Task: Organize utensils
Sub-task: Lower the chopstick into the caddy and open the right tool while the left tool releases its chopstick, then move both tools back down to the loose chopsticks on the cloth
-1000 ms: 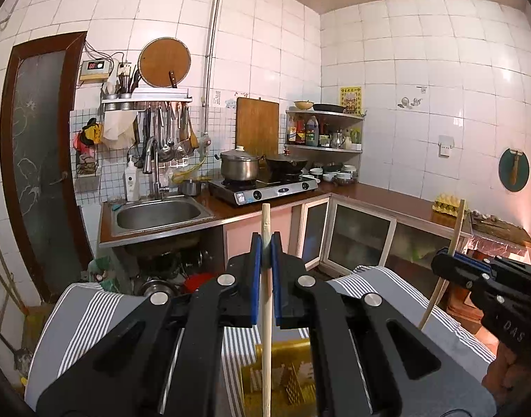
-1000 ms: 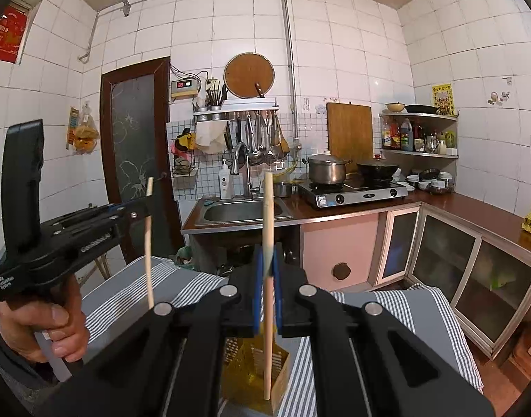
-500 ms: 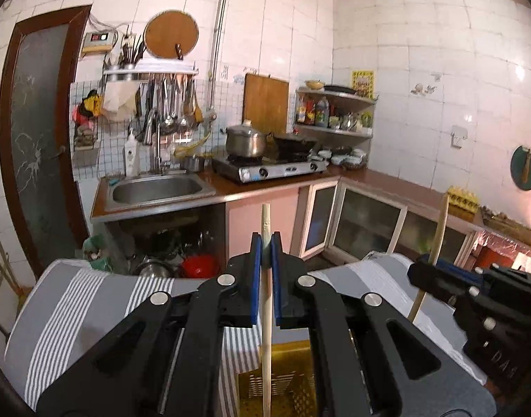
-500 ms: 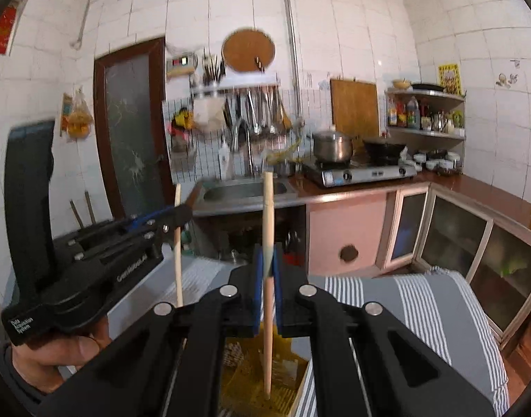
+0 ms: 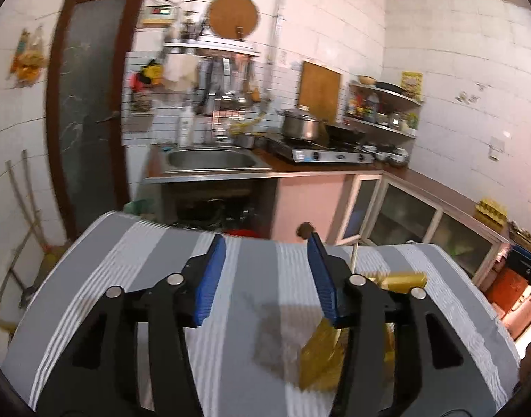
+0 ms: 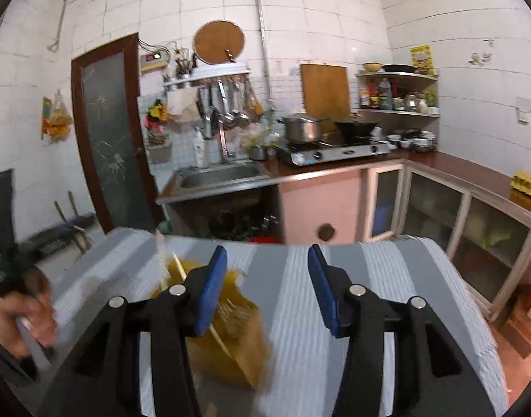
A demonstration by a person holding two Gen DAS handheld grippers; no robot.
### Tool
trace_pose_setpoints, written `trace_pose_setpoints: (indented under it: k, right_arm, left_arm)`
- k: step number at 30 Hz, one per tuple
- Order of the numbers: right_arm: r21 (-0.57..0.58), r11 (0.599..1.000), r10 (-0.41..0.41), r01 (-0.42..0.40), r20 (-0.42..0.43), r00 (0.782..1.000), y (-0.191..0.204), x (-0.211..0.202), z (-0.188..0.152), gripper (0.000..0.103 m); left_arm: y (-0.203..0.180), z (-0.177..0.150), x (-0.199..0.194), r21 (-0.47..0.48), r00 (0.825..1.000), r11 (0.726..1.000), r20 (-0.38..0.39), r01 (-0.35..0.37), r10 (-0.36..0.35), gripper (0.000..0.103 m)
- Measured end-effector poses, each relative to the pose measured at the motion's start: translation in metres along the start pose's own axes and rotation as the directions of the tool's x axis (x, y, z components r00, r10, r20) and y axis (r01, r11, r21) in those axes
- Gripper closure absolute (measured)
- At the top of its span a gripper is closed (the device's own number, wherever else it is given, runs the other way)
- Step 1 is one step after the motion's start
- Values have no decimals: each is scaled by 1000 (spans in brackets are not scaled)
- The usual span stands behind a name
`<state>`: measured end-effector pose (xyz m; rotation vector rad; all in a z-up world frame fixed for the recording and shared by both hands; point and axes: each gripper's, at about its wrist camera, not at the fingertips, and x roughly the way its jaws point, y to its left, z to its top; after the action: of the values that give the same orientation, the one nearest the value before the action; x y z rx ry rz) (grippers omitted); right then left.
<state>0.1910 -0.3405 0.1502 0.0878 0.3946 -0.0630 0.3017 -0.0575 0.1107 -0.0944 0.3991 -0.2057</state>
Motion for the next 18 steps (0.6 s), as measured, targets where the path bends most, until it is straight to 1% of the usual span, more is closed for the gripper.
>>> trace_pose_setpoints:
  k: [2,4,5,6,7,10,11,13,14,16,18]
  right_arm:
    - [31,999,-23,24,-27,999,-18,-16,-20,54]
    - [43,998,-41,43,-57,998,-30,-30,-44,54]
    - [43,998,-49,52,-73,996,-35,-38,-58,54]
    - [45,997,-52,57,-88,995,-37,-44,-70,54]
    - [45,997,-59,64,-111,992,-39,-54,-87,54]
    - [39,996,-75,82,-158,985,-39,-84,-134,54]
    - [35,995,-82,89,-168,982,-37,-94,-147,54]
    - [38,993,-101,111,-200,975,-34,-114,-176,54]
    - [48,992,-105,118,-215,971,-34,-123,-188,54]
    - [75,990,-97,120,-252,963,-32,-138,-212,54]
    - [95,989,-87,116,-272,958,-31,-147,-227,54]
  left_arm:
    - [13,-21,-17,-18,1000,1000,-18,-6,5,49]
    - [26,-50,-32,-43,997,999,-75,-21,18,49]
    - [28,-59,-37,-46,996,999,-92,-23,18,49]
    - [29,-75,-45,-44,993,999,-120,-26,21,49]
    - [30,-92,-54,-37,989,999,-147,-24,18,49]
    - [28,-133,-81,-18,980,999,-194,-38,34,49]
    - [24,-152,-96,9,976,999,-209,-53,54,49]
    - [20,-178,-118,55,971,997,-226,-63,74,48]
    - [20,-190,-129,54,967,996,-242,-65,76,47]
    - [22,-217,-150,22,953,998,-298,-54,58,46]
    - [21,-232,-160,10,939,998,-339,-59,59,46]
